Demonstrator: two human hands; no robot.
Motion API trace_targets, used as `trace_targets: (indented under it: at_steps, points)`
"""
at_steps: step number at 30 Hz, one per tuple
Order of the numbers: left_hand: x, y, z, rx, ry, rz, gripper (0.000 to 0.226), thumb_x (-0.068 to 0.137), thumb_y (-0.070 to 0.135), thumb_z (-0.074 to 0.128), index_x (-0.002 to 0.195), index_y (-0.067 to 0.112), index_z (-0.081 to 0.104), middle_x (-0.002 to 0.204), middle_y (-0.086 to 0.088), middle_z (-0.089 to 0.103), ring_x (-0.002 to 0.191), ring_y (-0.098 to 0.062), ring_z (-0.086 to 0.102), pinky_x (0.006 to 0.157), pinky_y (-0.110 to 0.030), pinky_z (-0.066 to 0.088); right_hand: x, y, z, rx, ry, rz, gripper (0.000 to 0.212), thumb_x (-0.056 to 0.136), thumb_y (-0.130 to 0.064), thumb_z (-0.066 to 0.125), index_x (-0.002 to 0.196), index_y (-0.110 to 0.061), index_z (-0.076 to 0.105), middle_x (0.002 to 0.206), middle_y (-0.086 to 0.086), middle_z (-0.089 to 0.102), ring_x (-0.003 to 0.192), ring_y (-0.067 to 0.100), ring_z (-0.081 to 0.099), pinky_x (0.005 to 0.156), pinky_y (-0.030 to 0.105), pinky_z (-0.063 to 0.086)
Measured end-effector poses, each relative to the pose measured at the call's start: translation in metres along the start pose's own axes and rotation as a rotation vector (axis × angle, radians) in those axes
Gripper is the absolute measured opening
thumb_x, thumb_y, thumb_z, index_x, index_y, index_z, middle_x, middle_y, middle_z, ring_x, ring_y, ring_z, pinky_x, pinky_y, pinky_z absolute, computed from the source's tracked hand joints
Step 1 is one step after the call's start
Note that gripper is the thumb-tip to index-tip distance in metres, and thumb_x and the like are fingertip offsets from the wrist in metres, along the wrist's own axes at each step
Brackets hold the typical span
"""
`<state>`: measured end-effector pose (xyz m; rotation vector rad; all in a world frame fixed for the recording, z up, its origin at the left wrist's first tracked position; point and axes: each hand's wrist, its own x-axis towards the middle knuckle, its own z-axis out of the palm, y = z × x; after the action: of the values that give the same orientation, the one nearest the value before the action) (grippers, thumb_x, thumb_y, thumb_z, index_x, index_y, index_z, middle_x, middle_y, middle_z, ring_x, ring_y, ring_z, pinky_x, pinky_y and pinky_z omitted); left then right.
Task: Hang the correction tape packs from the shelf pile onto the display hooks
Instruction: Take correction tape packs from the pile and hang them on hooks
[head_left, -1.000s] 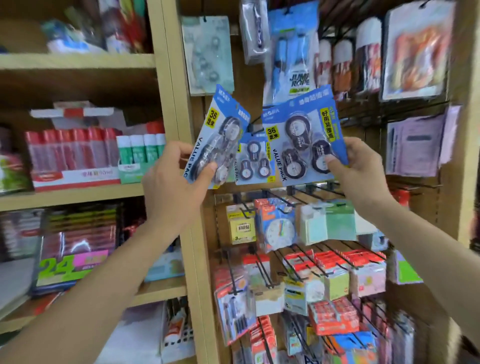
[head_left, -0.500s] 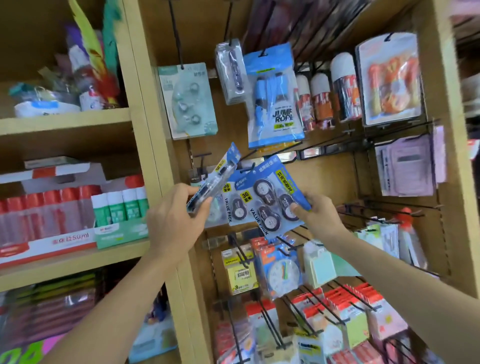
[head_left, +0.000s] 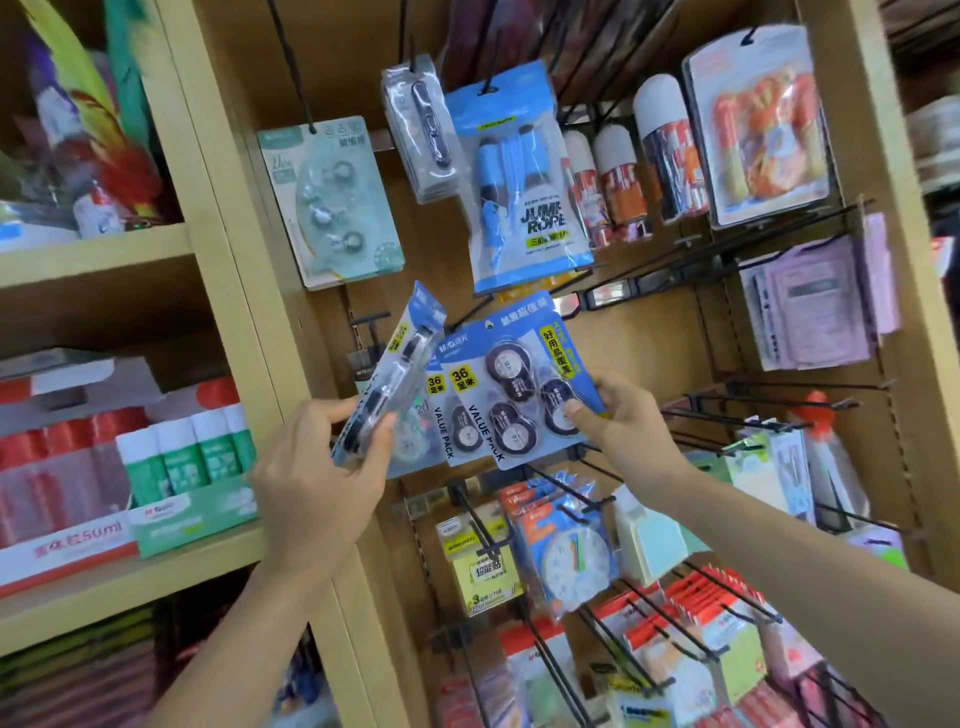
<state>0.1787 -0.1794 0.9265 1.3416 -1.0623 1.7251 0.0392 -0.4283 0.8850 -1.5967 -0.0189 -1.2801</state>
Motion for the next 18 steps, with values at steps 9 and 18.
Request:
trace_targets:
  at_steps: [9, 18]
  points:
    - [0.001, 0.002, -0.001, -0.037, -0.005, -0.025, 0.026, 0.086, 0.029, 0.079, 0.093, 0.007, 0.066, 0.079, -0.003, 0.070, 0.064, -0.014, 0.057, 0.058, -0.019, 0.031, 0.003, 0.015, 0.010, 0.098, -0.049, 0.168, 0.023, 0.098, -0.006, 0.059, 0.120, -0.009, 0.064, 0.110, 0.004, 0.075, 0.099, 0.021, 0.073, 0.085, 0.035, 0.060]
    - [0.000, 0.002, -0.001, -0.040, 0.111, -0.079, 0.028, 0.087, 0.028, 0.080, 0.092, 0.003, 0.068, 0.078, -0.006, 0.072, 0.066, -0.004, 0.048, 0.061, -0.015, 0.030, 0.043, 0.023, 0.021, -0.056, 0.002, 0.255, 0.017, 0.091, -0.016, 0.071, 0.107, -0.016, 0.068, 0.102, 0.011, 0.074, 0.094, 0.033, 0.072, 0.082, 0.053, 0.059]
